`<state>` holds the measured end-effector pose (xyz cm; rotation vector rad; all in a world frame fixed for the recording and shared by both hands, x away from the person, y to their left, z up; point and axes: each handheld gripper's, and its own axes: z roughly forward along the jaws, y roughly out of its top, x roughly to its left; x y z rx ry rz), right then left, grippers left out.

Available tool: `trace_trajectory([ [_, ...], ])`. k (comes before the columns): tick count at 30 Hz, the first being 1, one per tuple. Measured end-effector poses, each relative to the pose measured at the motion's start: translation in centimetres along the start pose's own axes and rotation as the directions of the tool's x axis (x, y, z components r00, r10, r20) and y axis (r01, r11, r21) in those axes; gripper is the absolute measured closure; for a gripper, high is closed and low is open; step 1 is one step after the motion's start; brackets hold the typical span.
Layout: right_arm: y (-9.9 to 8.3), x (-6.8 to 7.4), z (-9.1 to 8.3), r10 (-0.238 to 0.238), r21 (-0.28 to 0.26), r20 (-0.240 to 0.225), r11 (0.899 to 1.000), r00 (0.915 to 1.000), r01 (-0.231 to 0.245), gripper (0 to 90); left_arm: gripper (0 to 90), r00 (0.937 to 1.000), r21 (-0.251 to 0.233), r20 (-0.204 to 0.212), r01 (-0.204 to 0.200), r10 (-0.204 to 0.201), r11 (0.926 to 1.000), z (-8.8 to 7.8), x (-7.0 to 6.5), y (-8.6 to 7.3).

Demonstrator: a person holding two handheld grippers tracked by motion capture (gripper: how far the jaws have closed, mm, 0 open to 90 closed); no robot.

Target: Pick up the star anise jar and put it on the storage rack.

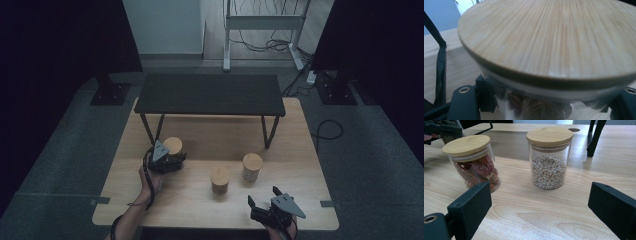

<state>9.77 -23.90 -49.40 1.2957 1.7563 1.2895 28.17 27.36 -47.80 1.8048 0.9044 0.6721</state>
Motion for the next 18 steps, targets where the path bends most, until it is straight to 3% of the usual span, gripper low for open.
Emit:
trace_trajectory([
  [18,0.0,-0.1,-0.1,0.000,-0.002,0.002,1.000,1.0000,0.000,4.6,26.1,0.9968,-0.041,0.057,0.057,-0.055,0.9975,-1.9,0.6,0.6],
])
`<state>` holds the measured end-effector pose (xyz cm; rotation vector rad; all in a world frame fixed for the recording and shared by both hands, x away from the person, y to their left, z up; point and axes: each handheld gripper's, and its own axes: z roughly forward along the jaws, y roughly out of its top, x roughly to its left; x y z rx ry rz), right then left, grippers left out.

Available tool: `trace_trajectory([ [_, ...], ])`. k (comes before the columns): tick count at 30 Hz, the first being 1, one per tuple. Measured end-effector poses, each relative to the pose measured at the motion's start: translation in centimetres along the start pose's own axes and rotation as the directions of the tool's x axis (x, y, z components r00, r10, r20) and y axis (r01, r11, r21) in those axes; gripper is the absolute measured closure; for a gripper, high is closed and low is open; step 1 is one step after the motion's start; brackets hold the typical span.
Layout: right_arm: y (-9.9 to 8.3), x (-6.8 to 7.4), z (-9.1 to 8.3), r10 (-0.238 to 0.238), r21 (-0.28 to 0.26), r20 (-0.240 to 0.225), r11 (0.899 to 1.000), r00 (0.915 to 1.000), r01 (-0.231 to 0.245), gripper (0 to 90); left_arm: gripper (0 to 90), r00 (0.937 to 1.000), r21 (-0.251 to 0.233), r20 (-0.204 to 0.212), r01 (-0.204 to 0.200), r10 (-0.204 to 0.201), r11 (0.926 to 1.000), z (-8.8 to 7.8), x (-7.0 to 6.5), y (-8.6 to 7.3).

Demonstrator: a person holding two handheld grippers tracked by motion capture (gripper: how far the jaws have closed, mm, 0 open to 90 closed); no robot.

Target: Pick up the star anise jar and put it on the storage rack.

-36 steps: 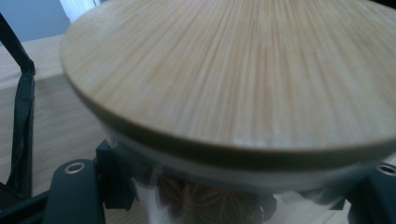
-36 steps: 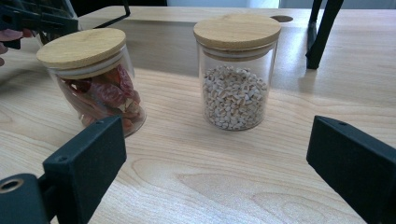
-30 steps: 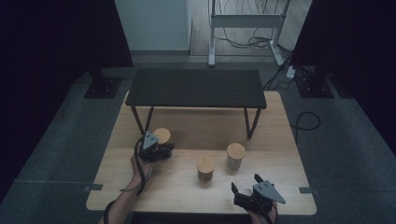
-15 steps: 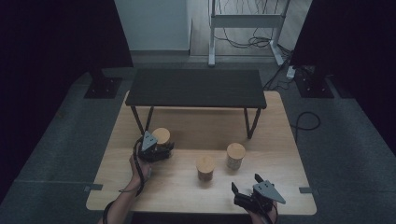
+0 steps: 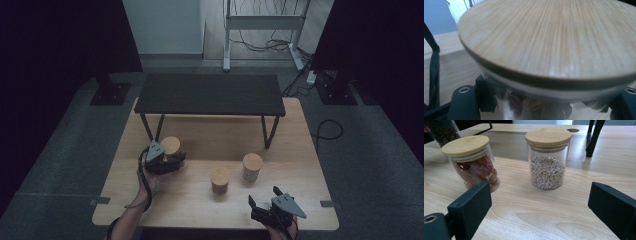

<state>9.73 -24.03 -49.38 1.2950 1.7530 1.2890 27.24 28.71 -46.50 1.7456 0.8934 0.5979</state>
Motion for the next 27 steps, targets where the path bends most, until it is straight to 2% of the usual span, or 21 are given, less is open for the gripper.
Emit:
trace_trajectory([
  [9,0.0,0.0,0.1,0.001,0.002,-0.001,1.000,1.0000,-0.001,4.6,26.1,0.9996,-0.010,-0.008,0.026,-0.026,0.9996,-0.8,0.4,0.0],
  [27,0.0,0.0,0.1,0.003,0.003,0.003,1.000,1.0000,-0.003,4.7,26.2,0.9991,-0.039,0.010,0.040,-0.040,0.9984,-2.0,0.4,0.7],
])
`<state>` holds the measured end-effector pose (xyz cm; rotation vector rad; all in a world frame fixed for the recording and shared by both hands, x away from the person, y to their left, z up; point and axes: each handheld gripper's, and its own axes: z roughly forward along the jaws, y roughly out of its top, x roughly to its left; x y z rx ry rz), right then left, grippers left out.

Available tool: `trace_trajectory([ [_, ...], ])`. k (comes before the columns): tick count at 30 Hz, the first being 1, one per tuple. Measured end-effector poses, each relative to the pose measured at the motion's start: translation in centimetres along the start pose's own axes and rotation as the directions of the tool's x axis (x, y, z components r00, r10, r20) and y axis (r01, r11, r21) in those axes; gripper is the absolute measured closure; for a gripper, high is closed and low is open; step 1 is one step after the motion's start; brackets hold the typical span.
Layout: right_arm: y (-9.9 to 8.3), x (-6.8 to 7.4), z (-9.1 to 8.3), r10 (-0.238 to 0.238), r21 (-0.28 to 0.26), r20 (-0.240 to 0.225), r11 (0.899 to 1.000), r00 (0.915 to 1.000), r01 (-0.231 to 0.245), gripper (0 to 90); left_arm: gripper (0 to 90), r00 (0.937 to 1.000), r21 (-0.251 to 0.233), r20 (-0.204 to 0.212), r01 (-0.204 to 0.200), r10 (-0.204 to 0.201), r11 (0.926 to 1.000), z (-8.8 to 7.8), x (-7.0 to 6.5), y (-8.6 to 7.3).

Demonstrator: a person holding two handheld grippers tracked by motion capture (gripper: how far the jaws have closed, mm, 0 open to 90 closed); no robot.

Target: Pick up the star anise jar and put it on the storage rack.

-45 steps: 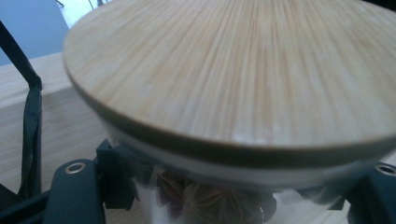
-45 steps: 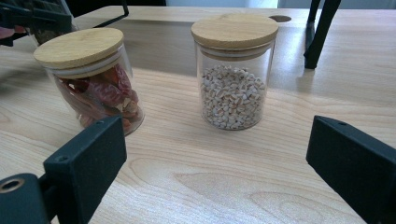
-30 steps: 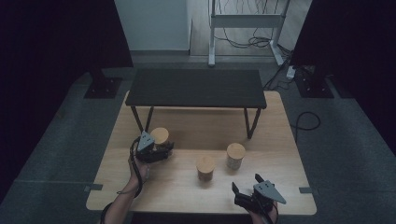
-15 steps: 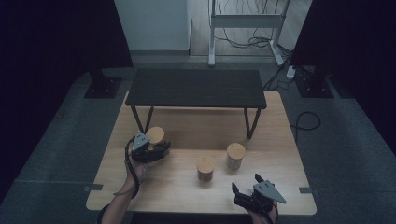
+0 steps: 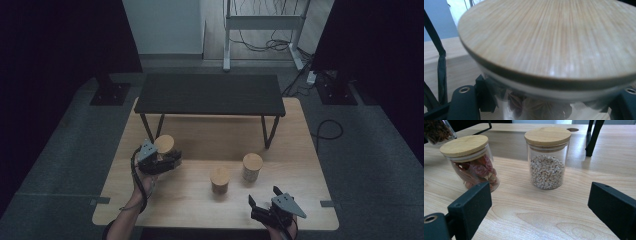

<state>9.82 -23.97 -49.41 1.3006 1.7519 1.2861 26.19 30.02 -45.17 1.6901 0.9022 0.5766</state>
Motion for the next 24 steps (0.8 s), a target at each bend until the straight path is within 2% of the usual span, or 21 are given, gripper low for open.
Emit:
trace_trajectory([
  [24,0.0,0.0,0.0,-0.003,0.003,0.001,1.000,1.0000,0.003,4.7,26.1,0.9997,-0.050,0.020,-0.011,0.012,0.9987,-1.6,-0.5,1.3],
])
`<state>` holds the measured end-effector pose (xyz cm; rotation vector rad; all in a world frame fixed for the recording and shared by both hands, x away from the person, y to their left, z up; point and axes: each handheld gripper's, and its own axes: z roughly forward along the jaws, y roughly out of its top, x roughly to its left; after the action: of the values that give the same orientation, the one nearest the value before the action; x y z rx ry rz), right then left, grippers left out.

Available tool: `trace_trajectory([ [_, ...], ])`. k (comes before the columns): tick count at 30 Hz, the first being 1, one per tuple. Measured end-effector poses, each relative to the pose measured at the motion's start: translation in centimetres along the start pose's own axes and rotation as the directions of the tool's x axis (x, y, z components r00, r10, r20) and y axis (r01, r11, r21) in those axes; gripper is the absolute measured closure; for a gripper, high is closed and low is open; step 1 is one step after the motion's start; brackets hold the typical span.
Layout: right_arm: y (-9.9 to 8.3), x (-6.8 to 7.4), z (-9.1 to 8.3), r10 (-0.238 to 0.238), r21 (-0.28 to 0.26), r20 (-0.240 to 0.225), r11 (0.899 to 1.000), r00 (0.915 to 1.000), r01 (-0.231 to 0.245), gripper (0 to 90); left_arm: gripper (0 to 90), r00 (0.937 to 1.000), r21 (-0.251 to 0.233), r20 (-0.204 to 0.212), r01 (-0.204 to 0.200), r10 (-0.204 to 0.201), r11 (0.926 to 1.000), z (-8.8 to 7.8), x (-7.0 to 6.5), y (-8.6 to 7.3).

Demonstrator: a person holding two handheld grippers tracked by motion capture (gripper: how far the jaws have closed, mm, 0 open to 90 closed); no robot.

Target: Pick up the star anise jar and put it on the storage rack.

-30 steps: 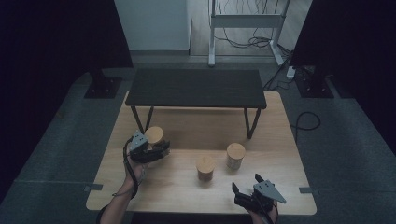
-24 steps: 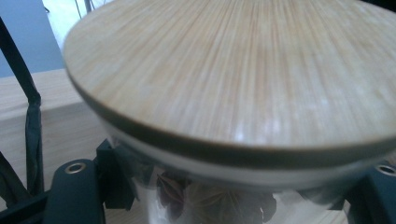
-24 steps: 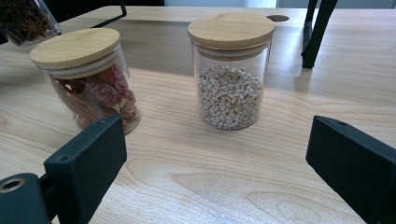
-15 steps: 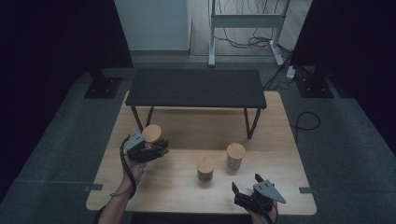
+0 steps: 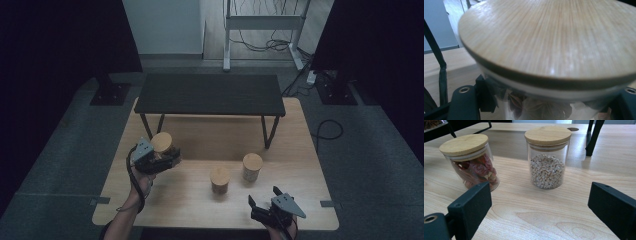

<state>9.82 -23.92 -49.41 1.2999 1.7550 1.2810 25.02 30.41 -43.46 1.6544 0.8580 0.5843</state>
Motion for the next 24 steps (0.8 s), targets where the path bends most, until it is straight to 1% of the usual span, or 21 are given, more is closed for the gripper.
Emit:
trace_trajectory([
  [6,-0.1,0.2,-0.1,-0.001,-0.010,0.006,1.000,1.0000,0.001,4.7,26.2,1.0000,-0.012,-0.003,-0.007,0.007,0.9999,-0.4,-0.2,0.2],
  [12,0.0,0.2,-0.1,-0.003,-0.006,0.002,1.000,1.0000,0.003,4.7,26.1,0.9999,-0.011,0.005,-0.010,0.010,0.9999,-0.6,-0.3,0.6],
  [24,0.0,0.2,0.0,-0.005,-0.001,0.002,1.000,1.0000,0.005,4.7,26.2,1.0000,-0.031,0.009,-0.003,0.004,0.9995,-1.0,-0.3,0.8],
])
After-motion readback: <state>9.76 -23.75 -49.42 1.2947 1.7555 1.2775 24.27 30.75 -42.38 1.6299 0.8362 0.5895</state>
